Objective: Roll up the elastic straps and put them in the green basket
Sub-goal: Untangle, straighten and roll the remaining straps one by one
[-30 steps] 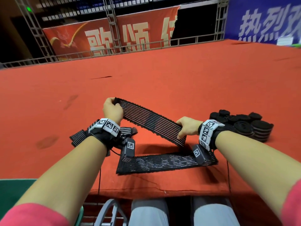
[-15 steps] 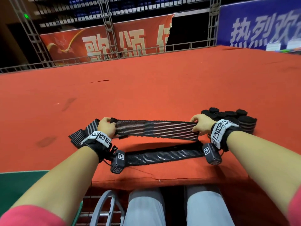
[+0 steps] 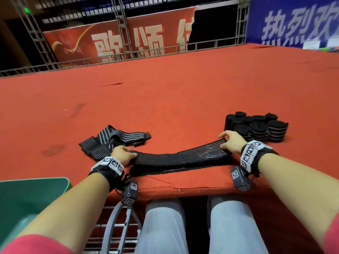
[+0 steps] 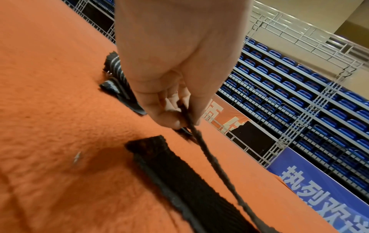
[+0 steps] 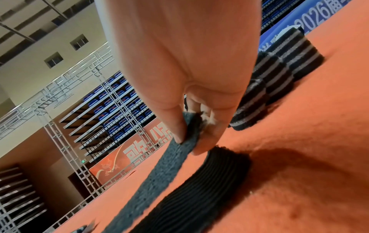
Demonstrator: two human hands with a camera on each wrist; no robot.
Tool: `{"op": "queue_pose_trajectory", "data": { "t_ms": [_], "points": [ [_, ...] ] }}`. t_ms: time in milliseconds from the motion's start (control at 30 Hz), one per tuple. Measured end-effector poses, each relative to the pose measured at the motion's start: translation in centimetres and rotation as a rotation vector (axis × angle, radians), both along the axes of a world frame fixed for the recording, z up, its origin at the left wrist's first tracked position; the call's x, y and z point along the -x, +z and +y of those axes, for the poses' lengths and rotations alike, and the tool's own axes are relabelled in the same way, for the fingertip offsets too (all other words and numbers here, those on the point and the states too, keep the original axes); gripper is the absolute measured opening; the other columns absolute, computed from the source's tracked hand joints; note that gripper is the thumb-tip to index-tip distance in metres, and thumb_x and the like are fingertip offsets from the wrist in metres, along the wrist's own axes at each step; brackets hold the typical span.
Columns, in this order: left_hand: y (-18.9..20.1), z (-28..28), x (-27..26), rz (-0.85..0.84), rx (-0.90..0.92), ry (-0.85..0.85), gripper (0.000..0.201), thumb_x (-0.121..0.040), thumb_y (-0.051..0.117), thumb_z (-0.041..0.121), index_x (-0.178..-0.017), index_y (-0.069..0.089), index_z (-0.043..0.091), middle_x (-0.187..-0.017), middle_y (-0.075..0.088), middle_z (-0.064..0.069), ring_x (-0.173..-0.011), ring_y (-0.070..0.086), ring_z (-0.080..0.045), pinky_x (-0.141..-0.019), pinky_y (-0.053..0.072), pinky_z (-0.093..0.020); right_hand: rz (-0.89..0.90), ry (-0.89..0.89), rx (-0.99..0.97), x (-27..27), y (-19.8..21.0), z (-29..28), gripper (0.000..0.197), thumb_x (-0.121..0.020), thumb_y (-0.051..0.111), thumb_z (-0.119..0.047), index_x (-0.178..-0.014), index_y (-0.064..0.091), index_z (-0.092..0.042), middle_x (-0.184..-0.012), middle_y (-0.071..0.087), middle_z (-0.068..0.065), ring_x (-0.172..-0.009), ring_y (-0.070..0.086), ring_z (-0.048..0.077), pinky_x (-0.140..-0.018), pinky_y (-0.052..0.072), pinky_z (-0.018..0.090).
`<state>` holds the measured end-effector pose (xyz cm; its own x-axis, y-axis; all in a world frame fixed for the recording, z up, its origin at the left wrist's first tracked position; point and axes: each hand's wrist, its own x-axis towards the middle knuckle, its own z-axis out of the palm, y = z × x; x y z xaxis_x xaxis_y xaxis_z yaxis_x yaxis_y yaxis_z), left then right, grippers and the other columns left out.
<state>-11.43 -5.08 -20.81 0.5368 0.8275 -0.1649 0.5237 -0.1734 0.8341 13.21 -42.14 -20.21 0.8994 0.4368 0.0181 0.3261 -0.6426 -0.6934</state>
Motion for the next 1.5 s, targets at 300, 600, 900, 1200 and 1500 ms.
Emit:
{"op": "queue_pose_trajectory", "data": {
  "t_ms": [300, 600, 900, 1200, 1500],
  "points": [
    [-3.1, 0.3, 1.1, 0.089, -0.048, 0.006, 0.027, -0.075, 0.085, 0.012, -0.087, 0.061, 0.013, -0.097, 0.068, -0.014, -0.09, 0.068, -0.032, -0.071, 0.061, -0.047, 0.031, -0.013, 0.055, 0.1, -2.0, -0.1, 0.037, -0.077, 0.077, -0.004, -0.11, 0.067, -0.018, -0.107, 0.061, 0.004, -0.094, 0.058, 0.018, -0.079, 0.04, 0.023],
    [-3.2, -0.3, 0.7, 0.192, -0.133, -0.01, 0.026, -0.077, 0.083, 0.016, -0.091, 0.062, 0.013, -0.097, 0.068, -0.009, -0.092, 0.066, -0.027, -0.072, 0.054, -0.035, 0.042, -0.029, 0.104, 0.0, -2.7, -0.1, 0.037, -0.076, 0.075, -0.001, -0.106, 0.067, -0.02, -0.103, 0.06, 0.002, -0.094, 0.057, 0.018, -0.082, 0.045, 0.025],
    [-3.0, -1.0, 0.8, 0.224, -0.153, -0.016, 0.026, -0.076, 0.084, 0.018, -0.087, 0.061, 0.016, -0.092, 0.068, -0.008, -0.088, 0.066, -0.028, -0.08, 0.058, -0.04, 0.056, -0.035, 0.142, 0.3, -2.3, 0.0, 0.029, -0.079, 0.065, -0.006, -0.103, 0.065, -0.021, -0.101, 0.062, 0.003, -0.093, 0.058, 0.021, -0.078, 0.043, 0.024],
    [-2.4, -2.2, 1.3, 0.29, -0.239, -0.045, 0.025, -0.08, 0.081, 0.021, -0.093, 0.061, 0.014, -0.096, 0.065, -0.006, -0.089, 0.059, -0.022, -0.081, 0.048, -0.032, 0.009, -0.021, 0.191, 0.4, -2.3, 0.1, 0.031, -0.081, 0.063, -0.005, -0.109, 0.066, -0.018, -0.111, 0.064, 0.008, -0.093, 0.056, 0.021, -0.081, 0.042, 0.025],
    [-1.7, -3.3, 1.7, 0.364, -0.337, -0.077, 0.021, -0.082, 0.08, 0.022, -0.096, 0.068, 0.012, -0.09, 0.063, -0.003, -0.085, 0.058, -0.02, -0.077, 0.045, -0.027, -0.025, -0.028, 0.236, 0.7, -2.4, 0.1, 0.032, -0.084, 0.061, -0.004, -0.114, 0.066, -0.016, -0.119, 0.064, 0.011, -0.108, 0.06, 0.028, -0.088, 0.045, 0.027]
  ]
}}
